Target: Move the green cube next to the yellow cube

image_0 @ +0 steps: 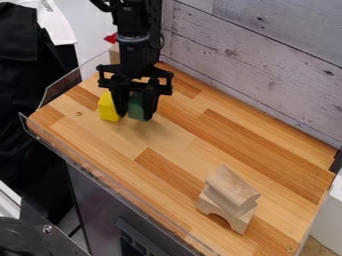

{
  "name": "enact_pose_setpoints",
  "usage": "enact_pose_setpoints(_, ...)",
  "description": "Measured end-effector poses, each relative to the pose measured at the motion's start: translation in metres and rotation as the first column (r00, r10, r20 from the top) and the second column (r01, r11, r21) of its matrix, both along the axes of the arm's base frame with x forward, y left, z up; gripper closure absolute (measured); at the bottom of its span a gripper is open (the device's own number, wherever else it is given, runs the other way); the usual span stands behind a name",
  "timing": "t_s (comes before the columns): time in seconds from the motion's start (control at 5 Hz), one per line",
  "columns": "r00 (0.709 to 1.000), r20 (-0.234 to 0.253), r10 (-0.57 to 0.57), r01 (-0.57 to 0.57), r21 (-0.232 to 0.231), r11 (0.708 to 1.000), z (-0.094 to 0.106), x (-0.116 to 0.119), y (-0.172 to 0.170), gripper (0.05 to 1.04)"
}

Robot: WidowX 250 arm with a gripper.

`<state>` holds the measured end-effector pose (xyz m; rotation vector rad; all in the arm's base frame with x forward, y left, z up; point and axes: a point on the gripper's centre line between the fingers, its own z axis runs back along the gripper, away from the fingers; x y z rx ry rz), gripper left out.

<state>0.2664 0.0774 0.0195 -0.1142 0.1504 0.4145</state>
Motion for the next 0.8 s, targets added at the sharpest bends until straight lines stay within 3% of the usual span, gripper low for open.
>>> enact_pose_setpoints(0.8,0.999,-0.032,-0.011,0.010,-0.020,1.000,-0.0142,-0.0009,-0.0064,0.537)
